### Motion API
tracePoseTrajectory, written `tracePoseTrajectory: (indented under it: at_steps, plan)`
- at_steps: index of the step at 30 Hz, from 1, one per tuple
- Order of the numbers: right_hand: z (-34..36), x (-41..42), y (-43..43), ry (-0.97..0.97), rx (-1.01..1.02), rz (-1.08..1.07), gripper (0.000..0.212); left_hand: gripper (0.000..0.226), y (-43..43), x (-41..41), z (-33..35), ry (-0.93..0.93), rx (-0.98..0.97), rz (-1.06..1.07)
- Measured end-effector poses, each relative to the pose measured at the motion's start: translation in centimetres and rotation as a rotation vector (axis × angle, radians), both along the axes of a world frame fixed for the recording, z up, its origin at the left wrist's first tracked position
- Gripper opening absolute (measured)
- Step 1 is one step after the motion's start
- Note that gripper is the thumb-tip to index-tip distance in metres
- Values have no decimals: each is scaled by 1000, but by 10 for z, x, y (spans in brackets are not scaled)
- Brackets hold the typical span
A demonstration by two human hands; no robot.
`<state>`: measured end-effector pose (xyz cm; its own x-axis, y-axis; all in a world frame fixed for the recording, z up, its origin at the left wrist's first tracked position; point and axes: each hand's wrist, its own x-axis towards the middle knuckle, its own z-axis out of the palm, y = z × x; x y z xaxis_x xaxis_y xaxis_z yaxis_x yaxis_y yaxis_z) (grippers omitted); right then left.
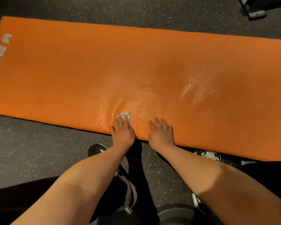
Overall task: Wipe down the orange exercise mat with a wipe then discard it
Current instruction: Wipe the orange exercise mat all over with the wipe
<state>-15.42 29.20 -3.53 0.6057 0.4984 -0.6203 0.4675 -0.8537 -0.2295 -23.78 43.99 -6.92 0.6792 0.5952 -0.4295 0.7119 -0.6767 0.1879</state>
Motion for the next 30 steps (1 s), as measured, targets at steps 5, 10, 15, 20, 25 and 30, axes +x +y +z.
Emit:
tracePoseTrajectory:
  at_steps: [5,10,15,20,25,30]
  plan:
    - [-6,5,-4,-56,100,-78,56,54,-43,6,-1,-104,-173,-169]
    - [-8,5,-9,-66,100,-31,57,55,-25,9,-7,-119,-83,-263]
    - [-8,7,-17,-61,148,-20,55,57,13,37,-7,-31,-3,15]
    - [-6,1,-24,-59,152,-85,57,57,-33,38,-3,-84,-121,-248]
    - [-4,-8,-32,-78,123,-90,58,54,-46,19,-2,-100,-122,-460]
    - [1,-6,-36,-53,128,-67,58,55,-29,16,1,-44,-30,-146]
